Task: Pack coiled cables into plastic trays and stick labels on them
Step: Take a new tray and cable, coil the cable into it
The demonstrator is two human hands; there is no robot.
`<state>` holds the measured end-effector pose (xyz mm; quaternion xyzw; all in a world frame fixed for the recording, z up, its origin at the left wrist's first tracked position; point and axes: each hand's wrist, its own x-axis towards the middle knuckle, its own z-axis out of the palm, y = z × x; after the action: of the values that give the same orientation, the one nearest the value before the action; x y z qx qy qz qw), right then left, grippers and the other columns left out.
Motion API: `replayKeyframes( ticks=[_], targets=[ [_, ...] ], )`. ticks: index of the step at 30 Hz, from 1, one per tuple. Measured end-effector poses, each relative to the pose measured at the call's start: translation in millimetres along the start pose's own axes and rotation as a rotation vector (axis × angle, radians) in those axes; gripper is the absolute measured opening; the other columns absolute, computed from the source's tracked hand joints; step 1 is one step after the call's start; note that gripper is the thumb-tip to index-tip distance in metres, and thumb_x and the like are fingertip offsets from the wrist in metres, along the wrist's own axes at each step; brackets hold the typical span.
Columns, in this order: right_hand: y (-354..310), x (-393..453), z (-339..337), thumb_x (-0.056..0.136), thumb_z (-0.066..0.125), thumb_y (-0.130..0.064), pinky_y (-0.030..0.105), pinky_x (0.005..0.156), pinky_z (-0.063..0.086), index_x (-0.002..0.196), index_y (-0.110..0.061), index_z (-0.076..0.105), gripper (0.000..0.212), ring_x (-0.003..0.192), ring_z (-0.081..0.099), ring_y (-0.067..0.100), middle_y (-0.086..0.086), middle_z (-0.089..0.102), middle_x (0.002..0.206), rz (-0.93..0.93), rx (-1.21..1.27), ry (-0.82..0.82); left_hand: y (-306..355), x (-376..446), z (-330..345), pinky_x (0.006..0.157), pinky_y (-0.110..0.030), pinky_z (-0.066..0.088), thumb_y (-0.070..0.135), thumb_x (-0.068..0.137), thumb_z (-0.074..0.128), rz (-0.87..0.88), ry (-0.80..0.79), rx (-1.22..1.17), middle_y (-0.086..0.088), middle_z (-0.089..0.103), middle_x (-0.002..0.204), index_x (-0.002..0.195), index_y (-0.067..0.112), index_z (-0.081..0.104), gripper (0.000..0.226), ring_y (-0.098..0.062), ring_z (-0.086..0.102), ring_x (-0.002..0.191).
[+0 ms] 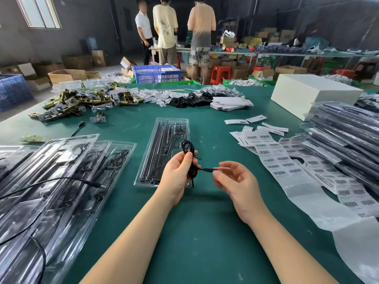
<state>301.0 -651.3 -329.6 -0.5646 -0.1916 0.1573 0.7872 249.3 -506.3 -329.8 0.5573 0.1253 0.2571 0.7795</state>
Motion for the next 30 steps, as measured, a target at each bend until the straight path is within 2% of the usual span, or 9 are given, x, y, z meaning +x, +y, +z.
replayKeyframes(
  ticks=[3,8,10,13,17,21,23,27,30],
  targets=[
    [-2,1,2,0.081,0.07,-0.001,0.024,0.065,0.056,0.093,-0.015,0.069,0.018,0.069,0.069,0.015,0.0,0.071,0.078,0.071,0.193,0.047,-3,-2,3,0.069,-0.021,0.046,0.014,0.101,0.046,0.074,-0.091,0.253,0.011,0.061,0.067,0.095,0.019,0.064,0.019,-0.008,0.058,0.067],
    [-1,0,3,0.079,0.076,-0.008,0.019,0.055,0.051,0.087,-0.02,0.074,0.015,0.061,0.064,0.009,-0.002,0.073,0.075,-0.02,-0.059,0.076,-7,-7,6,0.068,-0.02,0.049,0.012,0.098,0.052,0.158,-0.214,0.482,0.001,0.069,0.076,0.097,0.015,0.067,0.015,-0.007,0.061,0.071],
    [0,-1,5,0.078,0.077,-0.008,0.018,0.052,0.048,0.085,-0.021,0.075,0.015,0.055,0.06,0.009,-0.001,0.072,0.07,-0.063,-0.123,0.076,-7,-8,6,0.08,-0.026,0.052,0.012,0.097,0.054,0.176,-0.218,0.495,-0.008,0.073,0.092,0.102,0.015,0.069,0.016,-0.01,0.064,0.083],
    [2,-1,7,0.078,0.077,-0.005,0.02,0.052,0.051,0.082,-0.02,0.075,0.016,0.052,0.06,0.012,0.001,0.072,0.07,-0.072,-0.082,0.092,-6,-8,6,0.089,-0.028,0.051,0.013,0.098,0.053,0.176,-0.219,0.49,-0.004,0.074,0.1,0.103,0.023,0.069,0.02,-0.009,0.065,0.092],
    [5,-1,4,0.078,0.077,-0.006,0.022,0.056,0.053,0.084,-0.02,0.074,0.015,0.055,0.063,0.016,-0.001,0.069,0.07,-0.07,-0.086,0.097,-5,-10,7,0.092,-0.027,0.05,0.016,0.099,0.05,0.149,-0.246,0.491,0.001,0.073,0.104,0.107,0.024,0.069,0.022,-0.009,0.066,0.098],
    [7,3,1,0.078,0.077,-0.007,0.019,0.05,0.048,0.09,-0.018,0.064,0.021,0.052,0.058,0.011,-0.002,0.063,0.068,-0.027,-0.093,0.087,-6,-13,7,0.093,-0.044,0.047,0.029,0.096,0.046,0.093,-0.307,0.494,-0.015,0.071,0.1,0.102,0.003,0.068,0.034,-0.015,0.062,0.09],
    [9,5,0,0.079,0.076,-0.009,0.018,0.048,0.043,0.098,-0.02,0.062,0.026,0.049,0.052,0.008,-0.004,0.06,0.065,-0.016,-0.126,0.062,-5,-13,7,0.092,-0.042,0.047,0.03,0.092,0.045,0.072,-0.333,0.468,-0.011,0.071,0.094,0.098,0.0,0.066,0.037,-0.014,0.061,0.088],
    [12,6,-2,0.077,0.077,-0.03,0.014,0.051,0.041,0.107,-0.026,0.067,0.032,0.053,0.048,0.004,-0.01,0.059,0.066,-0.032,-0.233,0.042,-3,-12,6,0.093,-0.031,0.048,0.027,0.089,0.047,0.041,-0.367,0.436,-0.004,0.072,0.099,0.099,0.014,0.069,0.028,-0.01,0.064,0.094],
    [14,8,-3,0.083,0.074,-0.027,0.011,0.055,0.04,0.104,-0.031,0.071,0.021,0.055,0.045,0.002,-0.017,0.056,0.065,-0.026,-0.272,0.043,-4,-11,5,0.097,-0.042,0.046,0.024,0.09,0.046,0.009,-0.396,0.449,-0.019,0.068,0.112,0.108,0.015,0.068,0.03,-0.017,0.062,0.098]
  ],
)
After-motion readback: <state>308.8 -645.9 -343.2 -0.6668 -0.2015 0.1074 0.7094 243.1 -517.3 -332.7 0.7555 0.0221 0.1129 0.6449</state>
